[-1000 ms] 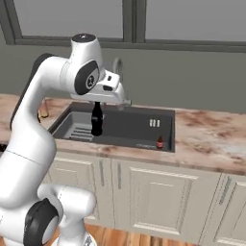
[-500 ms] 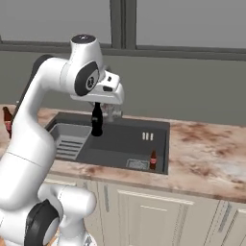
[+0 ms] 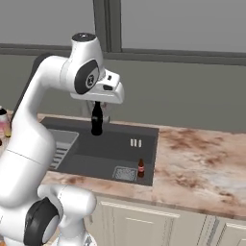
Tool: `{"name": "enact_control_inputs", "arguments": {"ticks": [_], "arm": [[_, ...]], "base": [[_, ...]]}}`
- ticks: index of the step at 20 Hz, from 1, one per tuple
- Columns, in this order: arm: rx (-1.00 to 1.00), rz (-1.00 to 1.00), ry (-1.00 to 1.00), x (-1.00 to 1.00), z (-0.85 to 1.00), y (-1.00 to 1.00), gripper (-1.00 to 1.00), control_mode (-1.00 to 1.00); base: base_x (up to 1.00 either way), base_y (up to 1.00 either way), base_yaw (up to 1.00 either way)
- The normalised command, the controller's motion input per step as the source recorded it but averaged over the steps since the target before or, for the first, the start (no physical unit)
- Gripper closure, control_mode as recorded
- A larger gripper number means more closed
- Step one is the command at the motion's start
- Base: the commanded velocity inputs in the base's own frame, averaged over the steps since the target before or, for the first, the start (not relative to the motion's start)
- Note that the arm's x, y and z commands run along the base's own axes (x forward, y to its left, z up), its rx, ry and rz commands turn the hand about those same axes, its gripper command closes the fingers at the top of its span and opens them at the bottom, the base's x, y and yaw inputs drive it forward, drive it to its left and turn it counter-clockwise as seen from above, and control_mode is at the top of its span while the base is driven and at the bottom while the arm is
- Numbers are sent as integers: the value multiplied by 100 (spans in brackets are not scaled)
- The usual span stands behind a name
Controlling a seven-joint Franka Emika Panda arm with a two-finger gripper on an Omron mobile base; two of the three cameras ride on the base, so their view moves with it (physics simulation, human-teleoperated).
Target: Place the large bottle from the dining counter next to the other large bottle outside the sink, and place the small bottle from the dining counter next to the other small bottle inside the sink.
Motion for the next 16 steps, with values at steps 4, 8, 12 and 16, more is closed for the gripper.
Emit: {"name": "enact_control_inputs", "arguments": {"ticks": [4, 8, 12, 16], "arm": [[0, 0, 0, 0, 0, 0, 100, 100], [0, 0, 0, 0, 0, 0, 100, 100], [0, 0, 0, 0, 0, 0, 100, 100], [0, 0, 0, 0, 0, 0, 100, 100]], "base": [[59, -21, 8], [54, -22, 15], [39, -23, 18], [30, -15, 20]]}}
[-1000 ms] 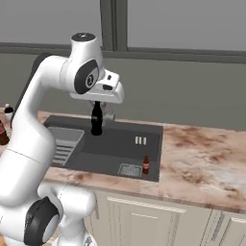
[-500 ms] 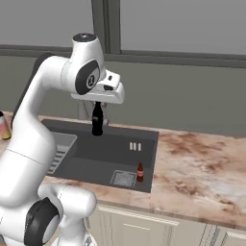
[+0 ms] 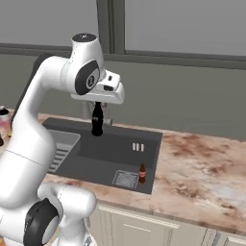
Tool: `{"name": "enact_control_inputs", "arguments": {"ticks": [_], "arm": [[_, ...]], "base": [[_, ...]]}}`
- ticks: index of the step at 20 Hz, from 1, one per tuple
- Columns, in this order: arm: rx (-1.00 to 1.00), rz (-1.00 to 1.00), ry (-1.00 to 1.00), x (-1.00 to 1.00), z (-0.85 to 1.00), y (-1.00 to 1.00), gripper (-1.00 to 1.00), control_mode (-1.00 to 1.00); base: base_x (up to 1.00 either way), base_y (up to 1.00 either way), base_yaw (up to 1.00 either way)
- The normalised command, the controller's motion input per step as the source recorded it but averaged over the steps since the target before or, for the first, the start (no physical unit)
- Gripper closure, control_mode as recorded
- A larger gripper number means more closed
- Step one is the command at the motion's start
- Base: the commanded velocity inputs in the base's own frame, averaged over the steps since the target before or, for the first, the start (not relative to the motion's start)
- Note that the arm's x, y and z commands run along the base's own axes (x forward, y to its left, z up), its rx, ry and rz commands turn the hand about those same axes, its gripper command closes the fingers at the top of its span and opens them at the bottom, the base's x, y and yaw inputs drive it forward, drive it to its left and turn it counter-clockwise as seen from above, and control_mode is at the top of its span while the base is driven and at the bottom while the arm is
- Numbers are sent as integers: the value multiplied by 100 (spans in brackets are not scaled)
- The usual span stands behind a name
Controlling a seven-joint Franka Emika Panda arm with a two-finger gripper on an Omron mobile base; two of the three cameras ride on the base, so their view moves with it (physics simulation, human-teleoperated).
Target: Place the large bottle from the dining counter next to the other large bottle outside the sink, and place the small bottle from the dining counter next to the other small bottle inside the sink.
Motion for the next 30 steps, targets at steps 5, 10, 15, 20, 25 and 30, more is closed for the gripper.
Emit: {"name": "enact_control_inputs", "arguments": {"ticks": [5, 10, 15, 20, 25, 30], "arm": [[0, 0, 0, 0, 0, 0, 100, 100], [0, 0, 0, 0, 0, 0, 100, 100], [0, 0, 0, 0, 0, 0, 100, 100], [0, 0, 0, 0, 0, 0, 100, 100], [0, 0, 0, 0, 0, 0, 100, 100], [0, 0, 0, 0, 0, 0, 100, 100]], "base": [[27, 0, 24], [23, 0, 25], [20, 0, 25], [8, 0, 25], [8, 0, 25], [6, 0, 25]]}}
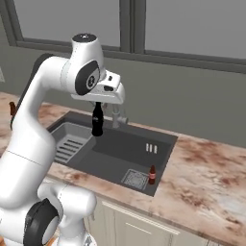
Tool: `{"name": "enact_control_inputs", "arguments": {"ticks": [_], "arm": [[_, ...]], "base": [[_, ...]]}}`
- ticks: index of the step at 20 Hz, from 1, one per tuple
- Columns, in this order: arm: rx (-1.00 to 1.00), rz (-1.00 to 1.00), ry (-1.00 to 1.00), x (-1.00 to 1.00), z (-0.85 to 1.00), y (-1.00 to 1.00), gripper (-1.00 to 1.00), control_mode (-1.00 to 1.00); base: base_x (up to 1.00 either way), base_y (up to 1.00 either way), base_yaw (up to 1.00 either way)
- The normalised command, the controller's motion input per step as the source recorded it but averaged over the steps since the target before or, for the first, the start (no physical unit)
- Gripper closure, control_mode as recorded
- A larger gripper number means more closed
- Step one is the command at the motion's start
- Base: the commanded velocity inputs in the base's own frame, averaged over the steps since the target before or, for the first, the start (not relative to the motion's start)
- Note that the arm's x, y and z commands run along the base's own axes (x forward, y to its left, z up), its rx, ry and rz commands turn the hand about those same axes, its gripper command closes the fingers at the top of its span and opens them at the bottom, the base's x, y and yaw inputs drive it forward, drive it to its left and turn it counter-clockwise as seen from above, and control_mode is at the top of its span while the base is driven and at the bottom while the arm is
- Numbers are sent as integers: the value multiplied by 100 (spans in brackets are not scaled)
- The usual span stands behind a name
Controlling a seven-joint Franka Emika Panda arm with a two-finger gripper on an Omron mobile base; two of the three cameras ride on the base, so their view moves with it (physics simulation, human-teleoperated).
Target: Place the large bottle from the dining counter next to the other large bottle outside the sink, and place the small bottle from the dining counter next to the other small bottle inside the sink.
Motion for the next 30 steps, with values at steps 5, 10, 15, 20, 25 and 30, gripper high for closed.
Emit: {"name": "enact_control_inputs", "arguments": {"ticks": [5, 10, 15, 20, 25, 30], "arm": [[0, 0, 0, 0, 0, 0, 100, 100], [0, 0, 0, 0, 0, 0, 100, 100], [0, 0, 0, 0, 0, 0, 100, 100], [0, 0, 0, 0, 0, 0, 100, 100], [0, 0, 0, 0, 0, 0, 100, 100], [0, 1, 0, 14, -6, -6, 100, -100]], "base": [[0, -4, 23], [0, -3, 20], [36, -4, 17], [94, -14, 3], [98, -17, 0], [41, -9, 0]]}}
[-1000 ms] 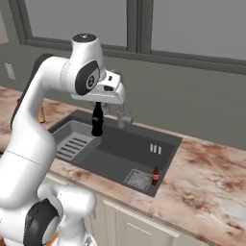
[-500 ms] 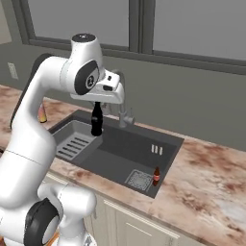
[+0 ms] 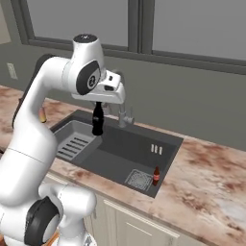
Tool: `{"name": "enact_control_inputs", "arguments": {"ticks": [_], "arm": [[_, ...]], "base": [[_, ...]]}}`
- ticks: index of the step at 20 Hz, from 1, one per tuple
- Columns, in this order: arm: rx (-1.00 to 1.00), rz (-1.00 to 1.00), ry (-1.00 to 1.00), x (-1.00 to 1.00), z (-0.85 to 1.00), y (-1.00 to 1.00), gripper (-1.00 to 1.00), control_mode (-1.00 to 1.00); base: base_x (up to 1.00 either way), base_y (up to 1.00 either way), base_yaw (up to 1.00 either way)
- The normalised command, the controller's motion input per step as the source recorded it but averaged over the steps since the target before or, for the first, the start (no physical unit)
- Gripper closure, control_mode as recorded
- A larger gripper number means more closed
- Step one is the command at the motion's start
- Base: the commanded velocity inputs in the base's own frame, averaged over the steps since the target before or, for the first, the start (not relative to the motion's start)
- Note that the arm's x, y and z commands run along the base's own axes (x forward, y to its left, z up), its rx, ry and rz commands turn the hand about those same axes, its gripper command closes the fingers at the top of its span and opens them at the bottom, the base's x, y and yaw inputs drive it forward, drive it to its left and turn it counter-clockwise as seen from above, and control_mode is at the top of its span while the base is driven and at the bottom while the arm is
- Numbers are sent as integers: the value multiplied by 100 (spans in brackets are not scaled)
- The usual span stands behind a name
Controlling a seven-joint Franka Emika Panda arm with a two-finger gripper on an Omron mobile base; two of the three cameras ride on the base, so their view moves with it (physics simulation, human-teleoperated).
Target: Place the large bottle from the dining counter next to the other large bottle outside the sink, and place the small bottle from the dining counter next to the other small bottle inside the sink.
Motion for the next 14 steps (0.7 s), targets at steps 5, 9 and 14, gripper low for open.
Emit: {"name": "enact_control_inputs", "arguments": {"ticks": [5, 9, 14], "arm": [[0, 3, 0, 16, -13, -6, 100, -100], [0, 3, 0, 1, -19, 0, 100, -100], [-2, 4, 0, -5, -21, 0, 100, -100]], "base": [[0, 0, 0], [0, 0, 0], [0, 0, 0]]}}
